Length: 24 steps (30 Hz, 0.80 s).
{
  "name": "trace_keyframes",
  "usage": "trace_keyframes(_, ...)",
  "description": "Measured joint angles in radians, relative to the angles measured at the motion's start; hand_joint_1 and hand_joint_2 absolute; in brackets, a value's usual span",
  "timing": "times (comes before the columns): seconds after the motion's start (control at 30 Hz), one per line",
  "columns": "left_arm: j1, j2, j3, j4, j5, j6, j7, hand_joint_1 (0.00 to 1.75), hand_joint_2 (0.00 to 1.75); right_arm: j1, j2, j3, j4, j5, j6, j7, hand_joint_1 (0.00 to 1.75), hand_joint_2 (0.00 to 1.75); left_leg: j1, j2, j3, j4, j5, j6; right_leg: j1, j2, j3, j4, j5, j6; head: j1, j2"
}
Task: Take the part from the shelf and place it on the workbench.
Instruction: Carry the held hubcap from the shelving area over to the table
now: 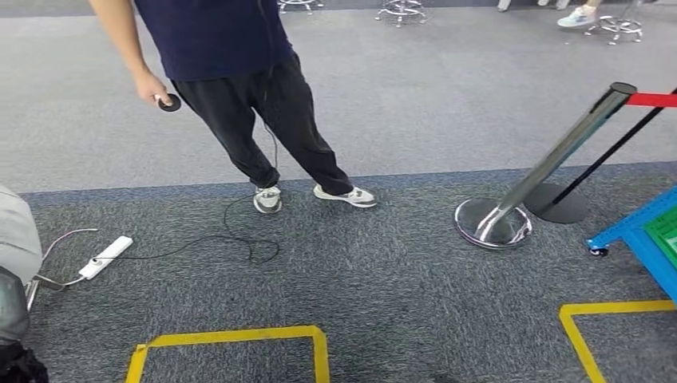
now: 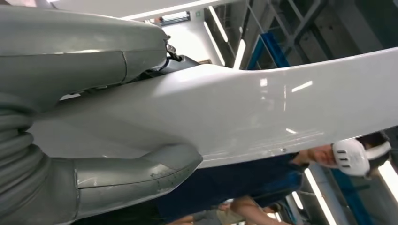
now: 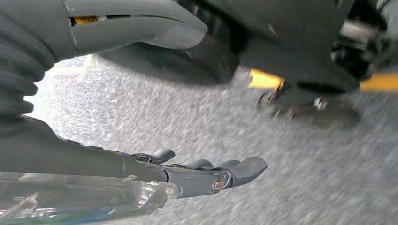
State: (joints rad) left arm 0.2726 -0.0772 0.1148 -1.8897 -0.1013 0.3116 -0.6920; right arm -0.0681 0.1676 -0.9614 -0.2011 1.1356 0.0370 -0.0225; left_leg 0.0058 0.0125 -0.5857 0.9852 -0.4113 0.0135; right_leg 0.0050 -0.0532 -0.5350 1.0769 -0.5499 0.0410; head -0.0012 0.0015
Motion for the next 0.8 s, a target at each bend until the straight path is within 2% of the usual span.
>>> trace_keyframes(0.03, 0.0, 0.0, 0.0, 0.0, 0.0, 0.0, 0.0, 1.75, 1.75, -0.001, 0.001, 0.0, 0.0, -0.001, 0.001, -0.002, 0.0, 1.75, 0.0, -0.01, 0.0, 0.0, 0.0, 0.003, -0.001, 0.027, -0.033, 0.067, -0.032, 0.002, 0.002, 0.0)
trace_keyframes(0.07, 0.001, 0.0, 0.0, 0.0, 0.0, 0.0, 0.0, 1.75, 1.75, -0.003, 0.001, 0.0, 0.0, -0.002, 0.002, -0.003, 0.0, 1.75, 0.0, -0.021, 0.0, 0.0, -0.001, 0.005, -0.001, 0.042, -0.068, 0.138, -0.06, 0.003, 0.003, 0.0)
trace_keyframes(0.1, 0.002, 0.0, 0.0, 0.0, 0.0, 0.0, 0.0, 1.75, 1.75, -0.005, 0.002, 0.0, 0.0, -0.002, 0.004, -0.005, 0.0, 1.75, -0.001, -0.032, 0.0, 0.001, -0.001, 0.006, -0.001, 0.047, -0.096, 0.192, -0.074, 0.003, 0.003, 0.0)
trace_keyframes(0.13, 0.004, 0.0, 0.0, 0.0, -0.001, 0.0, 0.0, 1.75, 1.75, -0.008, 0.002, 0.0, 0.0, -0.002, 0.005, -0.006, 0.0, 1.75, -0.001, -0.045, 0.002, 0.001, -0.001, 0.006, -0.001, 0.049, -0.108, 0.211, -0.07, 0.002, 0.004, 0.0)
trace_keyframes(0.17, 0.006, 0.0, 0.0, 0.0, -0.001, 0.0, 0.0, 1.75, 1.75, -0.009, 0.002, 0.0, 0.0, -0.001, 0.006, -0.006, 0.0, 1.75, 0.0, -0.059, 0.004, 0.001, -0.002, 0.006, -0.002, 0.051, -0.102, 0.192, -0.045, 0.001, 0.004, 0.0)
trace_keyframes(0.2, 0.007, 0.0, 0.0, 0.0, -0.002, 0.0, 0.0, 1.75, 1.75, -0.009, 0.002, 0.0, 0.0, 0.0, 0.006, -0.004, 0.0, 1.75, 0.001, -0.074, 0.006, 0.002, -0.002, 0.005, -0.004, 0.057, -0.081, 0.139, -0.007, -0.001, 0.004, 0.0)
trace_keyframes(0.23, 0.008, -0.001, 0.0, 0.0, -0.002, 0.0, 0.0, 1.75, 1.75, -0.007, 0.002, 0.0, 0.001, 0.0, 0.005, -0.003, 0.0, 1.75, 0.002, -0.087, 0.007, 0.002, -0.003, 0.002, -0.007, 0.076, -0.053, 0.072, 0.03, -0.002, 0.004, 0.0)
trace_keyframes(0.27, 0.008, -0.001, 0.0, 0.0, -0.003, 0.0, 0.0, 1.75, 1.75, -0.004, 0.003, 0.0, 0.001, 0.001, 0.005, -0.002, 0.0, 1.75, 0.002, -0.101, 0.006, 0.005, -0.003, -0.002, -0.012, 0.099, -0.027, 0.009, 0.056, -0.001, 0.003, 0.0)
trace_keyframes(0.3, 0.008, -0.001, 0.0, 0.0, -0.003, 0.0, 0.0, 1.75, 1.75, -0.003, 0.003, 0.0, 0.002, 0.001, 0.005, 0.0, 0.0, 1.75, 0.003, -0.112, 0.002, 0.007, -0.001, -0.008, -0.014, 0.119, -0.009, -0.034, 0.068, -0.001, 0.003, 0.0)
trace_keyframes(0.33, 0.009, -0.001, 0.0, 0.0, -0.004, 0.0, 0.0, 1.75, 1.75, -0.003, 0.004, 0.0, 0.002, 0.001, 0.005, 0.0, 0.0, 1.75, 0.004, -0.123, -0.005, 0.009, 0.002, -0.015, -0.015, 0.132, -0.001, -0.052, 0.067, -0.001, 0.003, 0.0)
trace_keyframes(0.4, 0.014, -0.001, 0.0, 0.0, -0.006, 0.0, 0.001, 1.75, 1.75, -0.005, 0.006, 0.0, 0.003, 0.002, 0.006, 0.002, 0.0, 1.75, 0.008, -0.139, -0.015, 0.006, 0.01, -0.03, -0.013, 0.119, 0.002, -0.058, 0.067, -0.009, 0.002, 0.0)
trace_keyframes(0.43, 0.016, -0.001, -0.001, 0.0, -0.007, 0.0, 0.001, 1.75, 1.75, -0.005, 0.006, 0.0, 0.003, 0.003, 0.006, 0.002, 0.0, 1.75, 0.008, -0.128, -0.019, 0.009, 0.007, -0.035, -0.013, 0.108, 0.003, -0.062, 0.07, -0.016, 0.002, 0.0)
trace_keyframes(0.5, 0.015, -0.002, -0.001, 0.0, -0.009, 0.0, 0.002, 1.75, 1.75, -0.004, 0.008, 0.0, 0.003, 0.004, 0.006, 0.003, 0.0, 1.75, 0.004, -0.078, -0.045, 0.063, -0.028, -0.042, -0.013, 0.083, 0.006, -0.07, 0.075, -0.028, -0.005, 0.0)
trace_keyframes(0.53, 0.014, -0.002, -0.002, 0.001, -0.009, 0.0, 0.002, 1.75, 1.75, -0.002, 0.008, 0.0, 0.003, 0.004, 0.006, 0.003, 0.0, 1.75, 0.002, -0.049, -0.073, 0.122, -0.059, -0.044, -0.011, 0.07, 0.006, -0.072, 0.076, -0.031, -0.008, 0.0)
trace_keyframes(0.57, 0.012, -0.002, -0.002, 0.001, -0.009, 0.0, 0.002, 1.75, 1.75, -0.001, 0.007, 0.0, 0.003, 0.004, 0.006, 0.003, 0.0, 1.75, 0.002, -0.035, -0.106, 0.191, -0.091, -0.046, -0.009, 0.056, 0.006, -0.072, 0.075, -0.034, -0.009, 0.0)
trace_keyframes(0.6, 0.012, -0.002, -0.002, 0.002, -0.009, 0.0, 0.002, 1.75, 1.75, 0.0, 0.007, 0.0, 0.003, 0.004, 0.006, 0.004, 0.0, 1.75, 0.003, -0.029, -0.134, 0.252, -0.113, -0.047, -0.007, 0.041, 0.006, -0.072, 0.074, -0.035, -0.009, 0.0)
trace_keyframes(0.63, 0.013, -0.002, -0.002, 0.003, -0.009, 0.0, 0.002, 1.75, 1.75, 0.0, 0.007, 0.0, 0.003, 0.005, 0.005, 0.004, 0.0, 1.75, 0.003, -0.027, -0.149, 0.284, -0.117, -0.047, -0.005, 0.027, 0.006, -0.072, 0.073, -0.036, -0.009, 0.0)
trace_keyframes(0.67, 0.013, -0.002, -0.002, 0.003, -0.009, 0.0, 0.002, 1.75, 1.75, 0.0, 0.007, 0.0, 0.003, 0.005, 0.005, 0.004, 0.0, 1.75, 0.003, -0.026, -0.144, 0.278, -0.104, -0.046, -0.004, 0.014, 0.007, -0.072, 0.073, -0.037, -0.009, 0.0)
trace_keyframes(0.7, 0.013, -0.002, -0.002, 0.004, -0.009, 0.001, 0.002, 1.75, 1.75, 0.0, 0.007, 0.0, 0.003, 0.006, 0.005, 0.004, 0.0, 1.75, 0.002, -0.02, -0.118, 0.233, -0.074, -0.043, -0.004, 0.002, 0.009, -0.072, 0.072, -0.037, -0.009, 0.0)
trace_keyframes(0.73, 0.013, -0.002, -0.002, 0.004, -0.009, 0.001, 0.002, 1.75, 1.75, 0.0, 0.007, 0.0, 0.003, 0.006, 0.005, 0.004, 0.0, 1.75, -0.001, -0.004, -0.079, 0.164, -0.041, -0.039, -0.003, -0.009, 0.011, -0.072, 0.07, -0.036, -0.009, 0.0)
trace_keyframes(0.8, 0.01, -0.003, -0.002, 0.004, -0.009, 0.003, 0.002, 1.75, 1.75, 0.0, 0.007, 0.0, 0.003, 0.007, 0.005, 0.003, 0.0, 1.75, -0.011, 0.039, -0.01, 0.039, -0.006, -0.029, 0.002, -0.028, 0.014, -0.07, 0.065, -0.029, -0.009, 0.0)
